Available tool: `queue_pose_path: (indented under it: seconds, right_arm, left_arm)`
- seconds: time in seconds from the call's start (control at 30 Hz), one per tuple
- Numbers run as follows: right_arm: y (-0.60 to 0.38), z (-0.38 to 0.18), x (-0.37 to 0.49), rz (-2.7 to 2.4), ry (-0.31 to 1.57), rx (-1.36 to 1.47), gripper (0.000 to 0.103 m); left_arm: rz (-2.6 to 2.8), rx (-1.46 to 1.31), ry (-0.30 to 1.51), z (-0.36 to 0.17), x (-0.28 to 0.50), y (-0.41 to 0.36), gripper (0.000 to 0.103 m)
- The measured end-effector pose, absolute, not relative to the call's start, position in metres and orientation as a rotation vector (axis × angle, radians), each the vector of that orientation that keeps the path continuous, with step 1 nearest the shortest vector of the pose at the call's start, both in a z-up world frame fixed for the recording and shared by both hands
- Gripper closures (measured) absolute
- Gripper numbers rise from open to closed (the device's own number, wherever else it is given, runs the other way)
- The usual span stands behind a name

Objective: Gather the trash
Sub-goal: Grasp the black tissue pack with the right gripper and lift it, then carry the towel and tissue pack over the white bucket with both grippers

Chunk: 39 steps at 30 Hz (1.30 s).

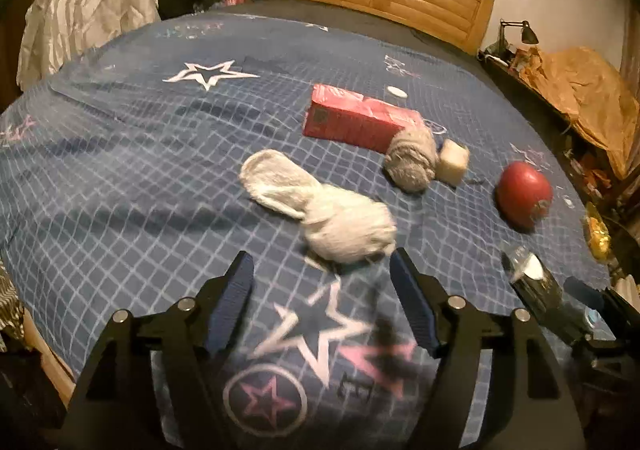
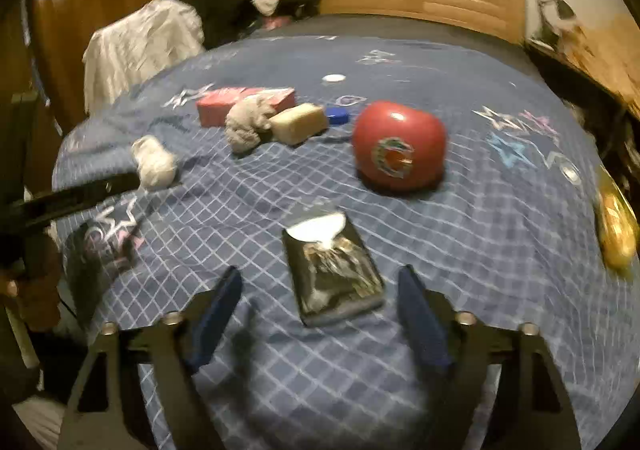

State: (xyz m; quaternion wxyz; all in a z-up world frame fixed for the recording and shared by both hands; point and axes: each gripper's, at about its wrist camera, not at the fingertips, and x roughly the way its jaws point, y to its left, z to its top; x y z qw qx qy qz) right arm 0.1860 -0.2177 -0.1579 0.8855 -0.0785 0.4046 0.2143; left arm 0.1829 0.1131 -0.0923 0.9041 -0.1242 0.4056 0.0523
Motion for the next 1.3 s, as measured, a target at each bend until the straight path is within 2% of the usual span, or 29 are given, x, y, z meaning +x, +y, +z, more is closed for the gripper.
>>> queue_pose_path:
  seconds: [0.07, 0.13, 0.27, 0.33, 0.47, 0.53, 0.67, 0.73, 0.8, 0.83, 0.87, 0.9, 1.03, 1.07, 1.13, 1.3]
  right_arm:
    - [-0.212, -0.164, 0.191, 0.437, 0.861, -0.188, 0.053]
    - [-0.215, -0.168, 0.191, 0.437, 0.862, -0.17, 0.054]
    - [-0.219, -0.166, 0.186, 0.427, 0.852, -0.153, 0.063]
    - [-0.219, -0.166, 0.184, 0.421, 0.847, -0.142, 0.065]
    - [-0.218, -0.166, 0.18, 0.413, 0.839, -0.104, 0.071]
    - [-0.219, -0.165, 0.178, 0.422, 0.839, -0.083, 0.081]
    - [-0.217, -0.167, 0.177, 0.424, 0.856, -0.093, 0.08]
    - [-0.215, -0.167, 0.178, 0.429, 0.859, -0.107, 0.073]
    - [-0.216, -0.165, 0.176, 0.436, 0.847, -0.097, 0.052]
    - [-0.215, -0.163, 0.175, 0.431, 0.837, -0.103, 0.047]
    - [-0.215, -0.162, 0.173, 0.418, 0.824, -0.116, 0.037]
    - [-0.215, -0.161, 0.172, 0.408, 0.817, -0.124, 0.034]
    - [-0.218, -0.166, 0.178, 0.375, 0.839, -0.135, 0.034]
    - [-0.22, -0.169, 0.181, 0.376, 0.848, -0.119, 0.034]
    - [-0.22, -0.174, 0.185, 0.397, 0.87, -0.107, 0.054]
    - [-0.213, -0.176, 0.183, 0.417, 0.859, -0.138, 0.064]
  left_arm:
    - [0.123, -0.261, 0.845, -0.096, 0.193, 0.115, 0.035]
    - [0.123, -0.261, 0.845, -0.096, 0.201, 0.116, 0.035]
    - [0.105, -0.251, 0.839, -0.096, 0.217, 0.116, 0.035]
    - [0.1, -0.236, 0.843, -0.099, 0.222, 0.113, 0.031]
    - [0.091, -0.248, 0.856, -0.102, 0.228, 0.109, 0.031]
    - [0.063, -0.269, 0.86, -0.099, 0.228, 0.108, 0.031]
    - [0.06, -0.225, 0.874, -0.103, 0.233, 0.097, 0.031]
    - [0.056, -0.254, 0.919, -0.115, 0.239, 0.099, 0.032]
    - [0.064, -0.267, 0.924, -0.117, 0.24, 0.101, 0.034]
    - [0.064, -0.266, 0.922, -0.116, 0.24, 0.101, 0.036]
    - [0.063, -0.26, 0.923, -0.116, 0.239, 0.101, 0.038]
    - [0.067, -0.254, 0.925, -0.117, 0.239, 0.1, 0.04]
    - [0.067, -0.215, 0.923, -0.119, 0.239, 0.093, 0.055]
    - [0.065, -0.204, 0.922, -0.119, 0.239, 0.091, 0.056]
    - [0.065, -0.194, 0.921, -0.12, 0.24, 0.089, 0.058]
    - [0.06, -0.203, 0.915, -0.118, 0.238, 0.091, 0.066]
